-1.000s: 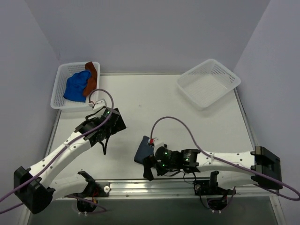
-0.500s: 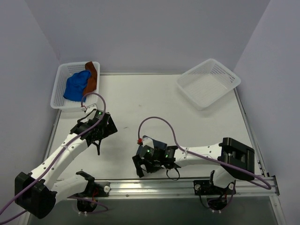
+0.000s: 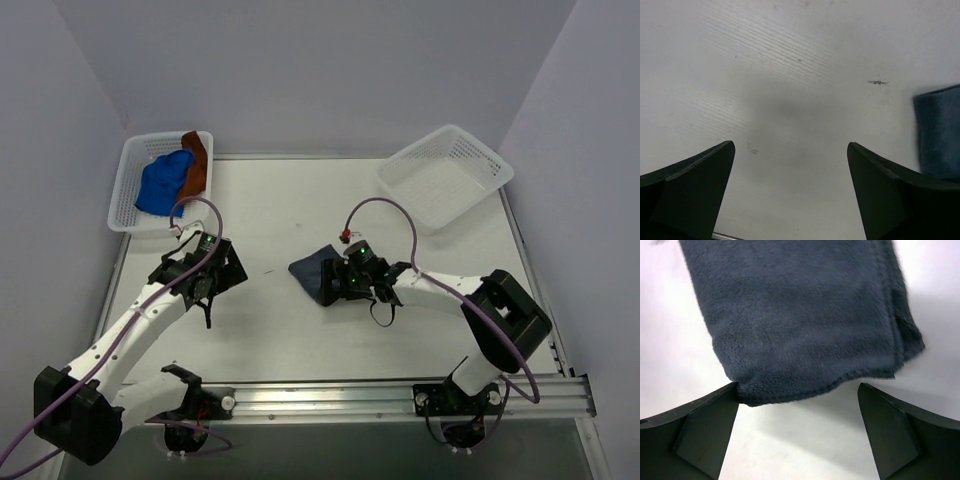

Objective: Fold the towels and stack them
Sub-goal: Fold the towel, then neatly place the folded towel into the bin

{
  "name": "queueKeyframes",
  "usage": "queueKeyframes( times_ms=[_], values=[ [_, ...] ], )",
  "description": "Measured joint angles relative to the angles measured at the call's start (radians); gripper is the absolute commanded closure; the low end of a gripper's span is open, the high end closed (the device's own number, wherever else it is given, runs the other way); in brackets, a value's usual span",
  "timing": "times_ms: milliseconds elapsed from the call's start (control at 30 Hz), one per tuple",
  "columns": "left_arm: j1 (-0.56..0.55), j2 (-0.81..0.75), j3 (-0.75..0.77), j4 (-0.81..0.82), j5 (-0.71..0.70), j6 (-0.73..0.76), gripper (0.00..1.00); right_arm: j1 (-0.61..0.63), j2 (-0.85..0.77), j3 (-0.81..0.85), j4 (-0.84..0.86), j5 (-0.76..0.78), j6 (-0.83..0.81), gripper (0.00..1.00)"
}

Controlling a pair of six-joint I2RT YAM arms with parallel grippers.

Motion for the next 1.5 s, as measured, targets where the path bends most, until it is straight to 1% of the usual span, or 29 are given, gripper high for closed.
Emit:
queueKeyframes(
  times_ms=[100, 200, 367, 533, 633, 733, 800, 900, 1000, 1133, 1300, 1333, 1367, 1400, 1433, 1500],
  values=[
    [0.002, -0.007, -0.002, 0.0, 0.003, 0.0, 0.06, -0.1, 0.074, 0.065, 0.036, -0.061, -0.063, 0.0],
    [0.006, -0.019, -0.004, 0.0, 0.006, 0.0, 0.06, -0.169, 0.173, 0.161, 0.076, -0.135, -0.12, 0.0],
    [0.012, -0.041, -0.015, 0.0, 0.011, 0.0, 0.06, -0.2, 0.279, 0.282, 0.09, -0.2, -0.204, 0.0],
    [0.013, -0.058, -0.016, 0.001, 0.015, 0.0, 0.06, -0.203, 0.256, 0.28, 0.029, -0.204, -0.253, 0.0],
    [0.013, -0.066, -0.018, 0.005, 0.019, 0.0, 0.06, -0.202, 0.184, 0.239, -0.007, -0.17, -0.211, 0.0],
    [0.013, -0.066, -0.019, 0.016, 0.03, 0.003, 0.06, -0.193, 0.096, 0.194, -0.005, -0.127, -0.108, 0.0],
    [0.013, -0.066, -0.019, 0.023, 0.041, 0.006, 0.06, -0.183, 0.068, 0.187, 0.004, -0.087, -0.04, 0.0],
    [0.013, -0.064, -0.021, 0.038, 0.055, 0.011, 0.06, -0.16, 0.073, 0.196, 0.008, -0.014, 0.058, 0.0],
    [0.014, -0.063, -0.021, 0.051, 0.067, 0.015, 0.06, -0.134, 0.126, 0.241, -0.017, 0.081, 0.163, 0.02],
    [0.018, -0.062, -0.035, 0.072, 0.082, 0.023, 0.06, -0.117, 0.204, 0.278, -0.029, 0.165, 0.276, 0.12],
    [0.025, -0.057, -0.051, 0.097, 0.11, 0.027, 0.06, -0.109, 0.259, 0.297, -0.03, 0.225, 0.36, 0.23],
    [0.025, -0.053, -0.054, 0.101, 0.113, 0.028, 0.06, -0.109, 0.269, 0.308, -0.03, 0.232, 0.368, 0.27],
    [0.026, -0.049, -0.056, 0.105, 0.118, 0.029, 0.06, -0.108, 0.283, 0.318, -0.029, 0.237, 0.377, 0.33],
    [0.026, -0.047, -0.06, 0.11, 0.122, 0.03, 0.06, -0.106, 0.296, 0.328, -0.023, 0.248, 0.385, 0.35],
    [0.027, -0.045, -0.063, 0.113, 0.126, 0.031, 0.06, -0.104, 0.304, 0.334, -0.018, 0.251, 0.391, 0.44],
    [0.029, -0.042, -0.068, 0.117, 0.132, 0.031, 0.06, -0.103, 0.32, 0.34, -0.009, 0.261, 0.401, 0.49]
  ],
)
